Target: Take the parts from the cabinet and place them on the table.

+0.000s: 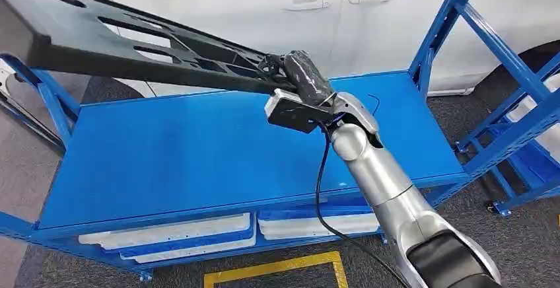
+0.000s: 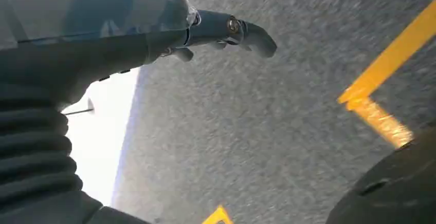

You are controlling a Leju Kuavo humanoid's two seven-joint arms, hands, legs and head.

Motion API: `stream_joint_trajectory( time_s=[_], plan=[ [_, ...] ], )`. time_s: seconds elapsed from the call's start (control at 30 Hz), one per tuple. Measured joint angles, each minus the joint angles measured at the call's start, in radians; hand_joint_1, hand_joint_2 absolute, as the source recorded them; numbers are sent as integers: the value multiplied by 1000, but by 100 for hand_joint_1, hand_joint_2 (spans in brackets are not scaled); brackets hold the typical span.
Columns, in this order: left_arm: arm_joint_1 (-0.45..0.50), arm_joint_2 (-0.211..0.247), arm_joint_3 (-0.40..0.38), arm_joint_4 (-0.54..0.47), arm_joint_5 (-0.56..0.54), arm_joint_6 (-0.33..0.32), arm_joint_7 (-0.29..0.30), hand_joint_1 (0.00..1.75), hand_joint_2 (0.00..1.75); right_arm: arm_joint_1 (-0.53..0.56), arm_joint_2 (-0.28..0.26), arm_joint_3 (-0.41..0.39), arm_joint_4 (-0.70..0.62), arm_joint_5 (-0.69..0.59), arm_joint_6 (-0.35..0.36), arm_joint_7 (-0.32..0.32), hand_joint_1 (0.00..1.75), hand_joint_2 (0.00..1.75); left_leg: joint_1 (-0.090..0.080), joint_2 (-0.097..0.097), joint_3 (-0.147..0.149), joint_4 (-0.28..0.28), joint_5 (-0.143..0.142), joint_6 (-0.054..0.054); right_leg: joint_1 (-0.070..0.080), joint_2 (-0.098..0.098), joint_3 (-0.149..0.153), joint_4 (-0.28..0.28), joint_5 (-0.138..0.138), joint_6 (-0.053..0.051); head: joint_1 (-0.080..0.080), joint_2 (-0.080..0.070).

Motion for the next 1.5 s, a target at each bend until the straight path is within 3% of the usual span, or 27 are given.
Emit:
stream_joint_trajectory(
  time_s=[0.03, 0.07, 0.1, 0.13, 0.17, 0.2, 0.23, 0.3, 0.37, 0.43, 0.5, 0.53, 0.6, 0.67, 0.7, 0.8, 0.87, 0.9, 0.97, 1.03, 1.1, 1.17, 1.2, 1.33, 1.37, 1.43, 1.5],
  plan=[
    [-2, 0, 0, 0, 0, 2, 3, 0, 175, 10, -3, -1, -12, -1, 1, 0, 169, 175, 0, 0, -13, 29, 4, -3, 0, 1, 1, 1, -1, 1, 0, 0],
    [-5, 1, 0, 0, 0, 5, 4, 0, 175, 17, -5, -2, -21, -6, 2, -1, 169, 175, 1, 0, -2, 3, 31, -6, -1, 3, 2, 4, -2, 3, 0, 0],
    [-6, 1, 0, 0, -1, 7, 5, 0, 175, 20, -6, -3, -26, -16, 5, -4, 171, 175, 3, 1, 25, -55, 68, -9, -3, 5, 2, 7, -5, 6, 0, 0],
    [-4, 1, -3, 0, -4, 20, 6, 0, 175, 24, -8, -7, -37, -47, 21, -13, 171, 175, 9, 5, 79, -171, 127, -15, -5, 9, 3, 16, -10, 11, 0, 0],
    [0, 1, -4, 0, -7, 33, 3, 0, 175, 28, -10, -11, -50, -96, 49, -22, 169, 175, 14, 13, 109, -237, 155, -21, -3, 11, 1, 24, -15, 16, 0, 0],
    [6, -5, -6, 0, -10, 60, -11, 0, 175, 38, -11, -16, -68, -173, 88, -38, 168, 175, 14, 20, 129, -267, 139, -23, 5, 14, -7, 36, -22, 22, 0, 0],
    [11, -5, -7, 0, -12, 91, -36, 0, 175, 54, -14, -21, -88, -260, 133, -53, 169, 175, 14, 13, 126, -272, 138, 11, 9, 16, -15, 41, -21, 22, 0, 0],
    [24, -6, -13, 0, -8, 132, -106, 0, 175, 98, -19, -30, -123, -402, 203, -76, 171, 175, 13, 11, 122, -271, 139, 22, 12, 15, -17, 40, -19, 25, 0, 0],
    [31, -3, -13, 0, 17, 126, -169, 0, 175, 155, -21, -30, -151, -495, 250, -101, 169, 175, 21, 11, 122, -276, 143, 38, 8, 11, -17, 56, -33, 37, 0, 0],
    [35, 6, -12, 0, 65, 90, -195, 0, 175, 222, -23, -27, -188, -573, 295, -136, 171, 175, 21, 10, 121, -276, 142, 49, 5, 7, -67, 168, -104, 53, 0, 0],
    [24, 11, 4, -3, 129, 66, -234, 0, 175, 318, -24, -8, -223, -611, 329, -168, 169, 175, 20, 6, 120, -276, 142, 52, 0, 2, -141, 326, -171, 57, 0, 0],
    [13, 12, 8, -5, 148, 55, -246, 0, 175, 370, -24, 9, -244, -634, 349, -179, 169, 175, 18, 4, 120, -276, 142, 52, -1, 2, -159, 363, -176, 56, 0, 0],
    [-47, -13, 27, -9, 173, 42, -254, 0, 175, 463, -26, 54, -285, -655, 364, -182, 171, 175, 16, -10, 118, -276, 143, 54, 1, 2, -129, 295, -126, 46, -1, 0],
    [-94, -33, 37, -10, 178, 34, -254, 0, 175, 534, -26, 105, -327, -661, 362, -181, 168, 175, 15, -14, 122, -276, 143, 54, 15, 3, -28, 102, -43, 20, -1, 0],
    [-112, -49, 42, -10, 179, 30, -254, 0, 175, 557, -26, 128, -351, -666, 359, -178, 166, 175, 20, -11, 123, -277, 142, 52, 24, 6, -1, 41, -41, 3, -1, 0],
    [-135, -54, 56, -11, 180, 21, -238, 0, 175, 614, -31, 154, -395, -672, 338, -170, 169, 175, 26, -2, 123, -279, 138, 32, 32, 6, 3, 32, -29, 0, -1, 0],
    [-139, -52, 58, -12, 178, 18, -230, 0, 175, 650, -39, 160, -424, -672, 327, -180, 169, 175, 16, 0, 126, -281, 134, 24, 18, 0, 13, 7, -17, 1, -1, 0],
    [-138, -52, 58, -12, 172, 15, -227, 0, 175, 660, -43, 163, -436, -672, 324, -188, 169, 175, 15, 16, 118, -255, 111, 18, 17, -3, 22, -3, -15, -1, -1, 0],
    [-143, -52, 57, -12, 152, 11, -220, 0, 175, 689, -53, 166, -466, -673, 328, -200, 169, 175, 26, 31, 54, -113, 30, 5, 16, -10, 23, -2, -16, -4, -1, 0],
    [-143, -51, 56, -12, 146, 11, -217, 0, 175, 714, -60, 170, -482, -672, 334, -201, 169, 175, 34, 37, -3, 8, -13, -5, 17, -16, 20, 2, -19, -5, -1, 0],
    [-142, -50, 57, -12, 148, 15, -215, 0, 175, 726, -63, 174, -489, -666, 336, -195, 169, 175, 39, 40, 15, -30, 32, -11, 16, -15, 21, 7, -23, -4, -1, 0],
    [-146, -49, 57, -13, 161, 22, -212, 0, 175, 733, -65, 175, -496, -663, 340, -192, 169, 175, 40, 43, 114, -222, 127, -9, 16, -15, 24, 15, -31, 1, -1, 0],
    [-148, -49, 57, -13, 166, 26, -211, 0, 175, 734, -65, 175, -498, -661, 343, -190, 169, 175, 39, 47, 144, -284, 122, 0, 17, -15, 24, 19, -34, 5, -1, 0],
    [-149, -48, 58, -13, 174, 34, -206, 0, 175, 736, -67, 175, -501, -661, 346, -187, 169, 175, 32, 42, 144, -289, 130, 22, 18, -15, 21, 20, -32, 21, -1, 0],
    [-149, -50, 58, -13, 174, 35, -206, 0, 175, 736, -68, 175, -503, -661, 346, -187, 169, 175, 40, 42, 147, -300, 136, 29, 25, -15, 22, 23, -35, 25, -1, 0],
    [-151, -53, 58, -14, 172, 36, -206, 0, 175, 737, -71, 175, -509, -662, 346, -187, 169, 175, 45, 43, 150, -304, 140, 37, 17, -6, -6, 94, -88, 43, -1, 0],
    [-151, -53, 58, -14, 171, 40, -203, 0, 175, 739, -75, 175, -509, -661, 345, -188, 169, 175, 45, 43, 147, -304, 141, 37, 3, -5, -86, 262, -168, 55, -1, 0]
  ],
)
